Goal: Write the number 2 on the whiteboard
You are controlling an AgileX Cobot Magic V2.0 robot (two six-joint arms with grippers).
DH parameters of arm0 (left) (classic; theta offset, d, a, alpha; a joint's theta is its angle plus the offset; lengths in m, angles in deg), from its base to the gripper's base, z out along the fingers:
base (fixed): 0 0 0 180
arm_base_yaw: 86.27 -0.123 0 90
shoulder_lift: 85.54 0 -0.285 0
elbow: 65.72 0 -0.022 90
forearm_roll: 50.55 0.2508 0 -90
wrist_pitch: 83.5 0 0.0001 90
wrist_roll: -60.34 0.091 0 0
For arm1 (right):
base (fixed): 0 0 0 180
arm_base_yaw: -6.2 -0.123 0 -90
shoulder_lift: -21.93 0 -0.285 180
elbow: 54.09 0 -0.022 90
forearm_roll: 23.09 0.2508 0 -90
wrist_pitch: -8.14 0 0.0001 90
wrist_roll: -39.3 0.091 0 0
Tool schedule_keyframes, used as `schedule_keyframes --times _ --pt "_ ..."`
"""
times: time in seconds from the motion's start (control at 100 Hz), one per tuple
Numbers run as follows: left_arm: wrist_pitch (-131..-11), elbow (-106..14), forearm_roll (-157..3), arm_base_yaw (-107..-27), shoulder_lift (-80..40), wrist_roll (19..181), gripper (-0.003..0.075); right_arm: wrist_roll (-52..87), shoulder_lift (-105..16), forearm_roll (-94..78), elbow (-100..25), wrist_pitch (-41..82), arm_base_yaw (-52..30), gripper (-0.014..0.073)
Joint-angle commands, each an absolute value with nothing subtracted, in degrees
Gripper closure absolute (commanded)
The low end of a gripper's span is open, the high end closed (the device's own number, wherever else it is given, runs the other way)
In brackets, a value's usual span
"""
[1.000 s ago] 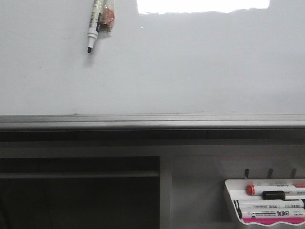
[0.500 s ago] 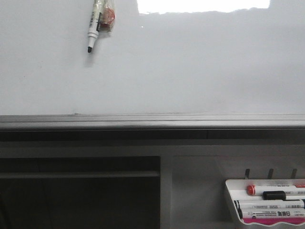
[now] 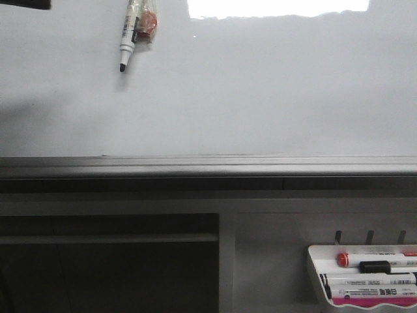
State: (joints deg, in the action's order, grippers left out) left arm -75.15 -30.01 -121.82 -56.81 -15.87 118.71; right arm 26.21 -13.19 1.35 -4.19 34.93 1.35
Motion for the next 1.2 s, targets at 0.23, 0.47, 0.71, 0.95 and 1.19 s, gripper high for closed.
schedule_keyframes --times 0.23,0.47,0.71,0.95,1.19 --pt "-74.6 -42.2 -121.7 -56.3 -2.8 119.1 0.0393 25.4 -13.9 2.4 -6.3 31.0 1.3 0.0148" --pt "-75.4 -43.6 -121.4 -56.3 0.0 120.4 0.0394 25.4 -13.9 2.4 -6.3 31.0 1.3 0.0148" --pt "-77.7 -43.7 -121.4 -56.3 0.8 120.6 0.0459 25.4 -13.9 2.4 -6.3 31.0 1.3 0.0148" --pt "-78.0 -43.7 -120.5 -56.3 0.8 120.6 0.074 25.4 -13.9 2.4 -6.3 31.0 1.3 0.0148" --pt "-70.7 -43.8 -115.5 -56.1 -2.5 120.6 0.0741 25.1 -14.0 2.8 -6.6 33.2 1.2 0.0148"
